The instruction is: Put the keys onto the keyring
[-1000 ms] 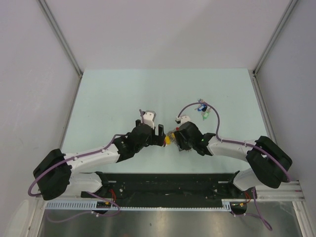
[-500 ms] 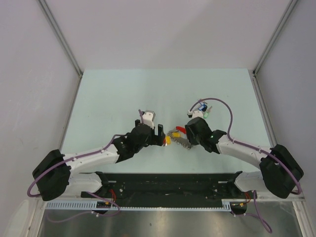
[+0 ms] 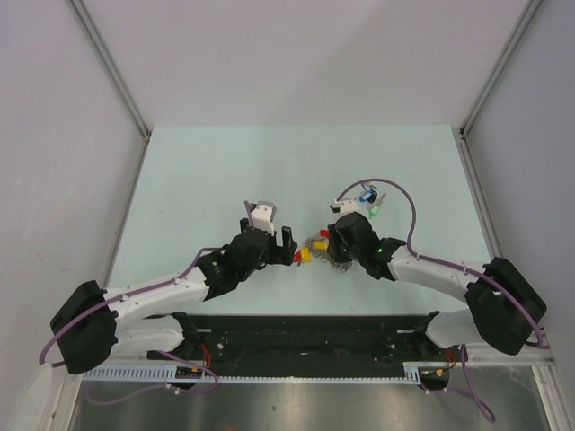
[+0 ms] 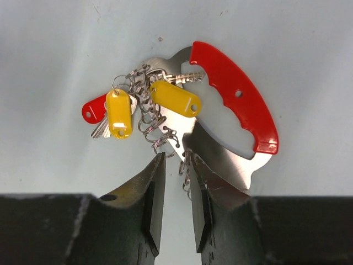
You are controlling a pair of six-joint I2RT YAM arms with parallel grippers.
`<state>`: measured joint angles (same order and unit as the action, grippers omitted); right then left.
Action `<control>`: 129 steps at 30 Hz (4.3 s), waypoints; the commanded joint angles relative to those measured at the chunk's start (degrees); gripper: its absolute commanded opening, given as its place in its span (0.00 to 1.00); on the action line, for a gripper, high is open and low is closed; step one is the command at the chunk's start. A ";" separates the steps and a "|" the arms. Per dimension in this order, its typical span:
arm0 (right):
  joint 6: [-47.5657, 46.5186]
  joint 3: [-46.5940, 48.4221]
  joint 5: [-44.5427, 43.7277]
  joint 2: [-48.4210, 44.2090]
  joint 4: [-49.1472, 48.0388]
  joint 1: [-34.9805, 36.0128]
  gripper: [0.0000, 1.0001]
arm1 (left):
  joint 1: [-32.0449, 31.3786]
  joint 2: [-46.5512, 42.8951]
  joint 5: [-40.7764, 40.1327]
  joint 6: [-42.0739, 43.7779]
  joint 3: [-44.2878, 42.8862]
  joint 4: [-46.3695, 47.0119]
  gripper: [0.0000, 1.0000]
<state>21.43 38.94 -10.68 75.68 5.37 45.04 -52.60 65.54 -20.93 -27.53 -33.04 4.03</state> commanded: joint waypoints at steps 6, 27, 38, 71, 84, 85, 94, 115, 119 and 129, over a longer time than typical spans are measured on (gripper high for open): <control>4.58 0.96 3.91 5.97 -4.05 -0.30 0.26 | -0.14 -2.78 -2.28 -1.74 2.10 1.33 0.90; 5.37 0.88 -0.84 3.25 -0.97 -0.21 0.26 | -0.14 -2.35 -1.57 -1.48 1.75 1.77 0.91; 5.73 0.96 0.66 7.46 -2.03 -0.39 0.20 | -0.14 -1.99 -1.13 -1.21 1.31 1.59 0.91; -21.25 6.24 10.95 -6.68 3.24 8.49 0.00 | 0.04 -26.32 7.63 17.50 14.66 13.01 0.92; -23.54 6.33 4.70 -7.39 5.09 9.72 0.00 | 3.80 -19.06 34.44 32.89 18.01 30.06 0.94; -23.71 6.33 4.00 -7.13 5.18 9.81 0.00 | 4.78 -16.17 39.07 32.98 17.66 30.85 0.92; -26.79 3.96 7.67 -6.60 0.35 9.81 0.00 | 11.20 -4.02 58.97 39.57 15.20 37.01 0.81; -33.47 -0.18 24.65 -3.44 -13.01 5.59 0.00 | 19.72 9.60 75.51 45.64 7.72 30.24 0.55; -34.09 -0.09 25.88 -3.35 -13.10 5.50 0.00 | 21.22 11.18 76.04 46.68 7.20 29.99 0.56; -35.05 -0.09 27.11 -3.61 -13.28 5.59 0.00 | 21.13 14.18 79.20 48.01 4.91 30.24 0.56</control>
<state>-12.32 38.59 14.92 72.01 -5.06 50.70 -31.73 79.64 54.81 18.59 -26.37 31.90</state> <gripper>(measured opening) 0.009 0.560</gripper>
